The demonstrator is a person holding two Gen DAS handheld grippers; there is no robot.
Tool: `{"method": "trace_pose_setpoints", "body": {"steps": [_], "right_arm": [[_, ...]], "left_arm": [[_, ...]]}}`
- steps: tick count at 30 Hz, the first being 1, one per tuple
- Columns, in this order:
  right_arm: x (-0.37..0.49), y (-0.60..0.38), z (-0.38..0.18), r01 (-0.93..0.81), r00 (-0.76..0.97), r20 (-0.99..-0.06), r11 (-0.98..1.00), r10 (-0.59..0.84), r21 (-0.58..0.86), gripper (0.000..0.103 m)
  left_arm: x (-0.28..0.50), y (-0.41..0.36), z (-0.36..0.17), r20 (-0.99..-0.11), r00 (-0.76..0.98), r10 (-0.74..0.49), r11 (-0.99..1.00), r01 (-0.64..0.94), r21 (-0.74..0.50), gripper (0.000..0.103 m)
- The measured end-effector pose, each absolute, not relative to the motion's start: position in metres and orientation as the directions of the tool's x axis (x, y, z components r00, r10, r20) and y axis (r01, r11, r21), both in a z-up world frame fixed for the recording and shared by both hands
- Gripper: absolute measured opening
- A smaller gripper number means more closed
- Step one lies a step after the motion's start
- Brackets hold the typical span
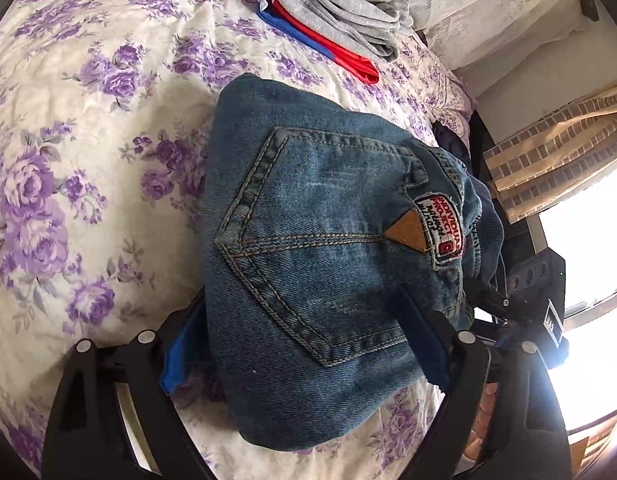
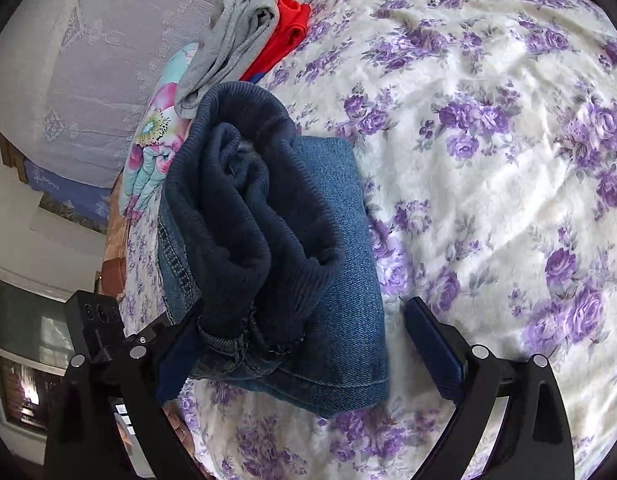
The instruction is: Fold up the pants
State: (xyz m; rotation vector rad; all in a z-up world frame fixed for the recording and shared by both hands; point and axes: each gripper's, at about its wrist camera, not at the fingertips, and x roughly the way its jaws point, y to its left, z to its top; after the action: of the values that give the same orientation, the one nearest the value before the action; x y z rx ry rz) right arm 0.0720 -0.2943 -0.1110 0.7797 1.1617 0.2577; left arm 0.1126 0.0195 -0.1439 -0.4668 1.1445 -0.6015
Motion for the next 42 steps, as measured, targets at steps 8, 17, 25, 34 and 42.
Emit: {"method": "trace_pose_setpoints", "body": {"steps": [8, 17, 25, 34, 42], "right_arm": [[0.068, -0.254, -0.089, 0.035, 0.510, -0.750, 0.861, 0.421, 0.507, 0.061], [0.047, -0.239, -0.050, -0.061, 0.587, -0.745, 0.935, 0.317, 0.350, 0.054], [0.151, -0.251, 0.017, -0.119, 0.594, -0.714, 0.918, 0.370, 0.377, 0.054], [0.393, -0.272, 0.069, -0.133, 0.635, -0.670, 0.909, 0.384, 0.395, 0.055], [0.466, -0.296, -0.045, -0.037, 0.555, -0.751, 0.913, 0.358, 0.407, 0.070]], "left_arm": [[0.112, 0.027, -0.139, -0.692, 0.307, -0.654, 0.754, 0.186, -0.630, 0.061], [0.093, 0.021, -0.103, -0.712, 0.382, -0.589, 0.805, 0.202, -0.557, 0.051], [0.165, 0.007, -0.024, -0.754, 0.391, -0.528, 0.848, 0.196, -0.493, 0.051], [0.397, -0.012, 0.062, -0.706, 0.452, -0.545, 0.834, 0.208, -0.510, 0.051], [0.504, -0.044, -0.062, -0.790, 0.299, -0.535, 0.845, 0.179, -0.504, 0.067]]}}
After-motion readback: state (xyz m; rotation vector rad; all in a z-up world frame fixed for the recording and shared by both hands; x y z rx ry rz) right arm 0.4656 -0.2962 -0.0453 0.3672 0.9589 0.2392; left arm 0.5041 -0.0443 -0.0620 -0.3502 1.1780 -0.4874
